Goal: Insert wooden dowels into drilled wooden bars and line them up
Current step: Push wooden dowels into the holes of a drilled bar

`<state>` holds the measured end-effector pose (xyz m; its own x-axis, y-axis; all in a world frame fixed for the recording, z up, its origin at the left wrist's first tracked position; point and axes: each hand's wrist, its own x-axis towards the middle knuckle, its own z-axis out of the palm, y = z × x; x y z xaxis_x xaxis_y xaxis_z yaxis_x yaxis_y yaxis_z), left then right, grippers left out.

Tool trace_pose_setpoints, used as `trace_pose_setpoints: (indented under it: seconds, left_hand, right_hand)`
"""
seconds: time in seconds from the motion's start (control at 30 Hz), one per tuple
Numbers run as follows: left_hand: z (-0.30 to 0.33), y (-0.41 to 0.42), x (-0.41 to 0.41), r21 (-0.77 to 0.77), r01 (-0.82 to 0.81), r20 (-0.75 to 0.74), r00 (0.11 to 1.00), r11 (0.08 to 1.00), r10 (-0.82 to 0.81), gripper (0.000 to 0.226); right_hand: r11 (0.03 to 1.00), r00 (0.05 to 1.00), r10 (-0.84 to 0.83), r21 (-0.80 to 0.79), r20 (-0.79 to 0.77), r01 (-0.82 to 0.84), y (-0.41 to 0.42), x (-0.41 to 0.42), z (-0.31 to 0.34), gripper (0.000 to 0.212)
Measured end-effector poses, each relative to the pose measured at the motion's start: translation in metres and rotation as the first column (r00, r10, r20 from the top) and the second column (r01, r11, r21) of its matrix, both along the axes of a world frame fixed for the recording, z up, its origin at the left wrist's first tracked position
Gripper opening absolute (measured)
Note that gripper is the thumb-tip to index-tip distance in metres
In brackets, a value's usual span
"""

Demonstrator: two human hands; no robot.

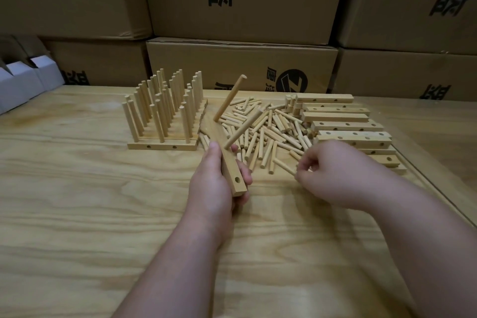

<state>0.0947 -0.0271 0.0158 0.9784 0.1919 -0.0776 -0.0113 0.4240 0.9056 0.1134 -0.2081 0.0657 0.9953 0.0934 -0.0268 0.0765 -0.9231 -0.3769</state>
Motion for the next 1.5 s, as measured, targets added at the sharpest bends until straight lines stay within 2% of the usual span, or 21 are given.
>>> trace_pose_setpoints:
  seconds: [0.17,0.3,0.67,0.93,1.1,1.5]
  left_hand:
    - [-0.001,-0.002,0.000,0.068,-0.032,-0.032,0.999,0.997,0.035,0.046]
    - [-0.001,-0.002,0.000,0.091,-0.052,-0.048,0.997,0.994,0.057,0.045]
    - [-0.002,-0.002,0.002,0.117,-0.068,-0.067,0.995,0.991,0.076,0.047]
    - [-0.004,-0.003,0.000,0.201,-0.076,0.024,0.997,0.977,0.073,0.047]
    - [-0.007,-0.002,0.000,0.234,-0.053,-0.018,0.998,0.971,0.059,0.039]
    - [-0.006,-0.003,0.000,0.269,-0.067,-0.009,0.997,0.961,0.073,0.042]
  right_hand:
    - [0.920,0.961,0.276,0.290,-0.001,-0.263,0.015,-0.021,0.023,0.005]
    - [0.886,0.928,0.371,0.306,-0.022,-0.347,0.022,-0.027,0.021,0.008]
    - [0.869,0.926,0.374,0.331,0.046,-0.367,0.017,-0.024,0.020,0.004]
    - [0.890,0.945,0.321,0.320,0.067,-0.325,0.017,-0.025,0.023,0.007]
    - [0.888,0.945,0.312,0.324,0.101,-0.327,0.020,-0.026,0.024,0.009]
    - [0.902,0.953,0.296,0.309,0.066,-0.302,0.022,-0.028,0.025,0.010]
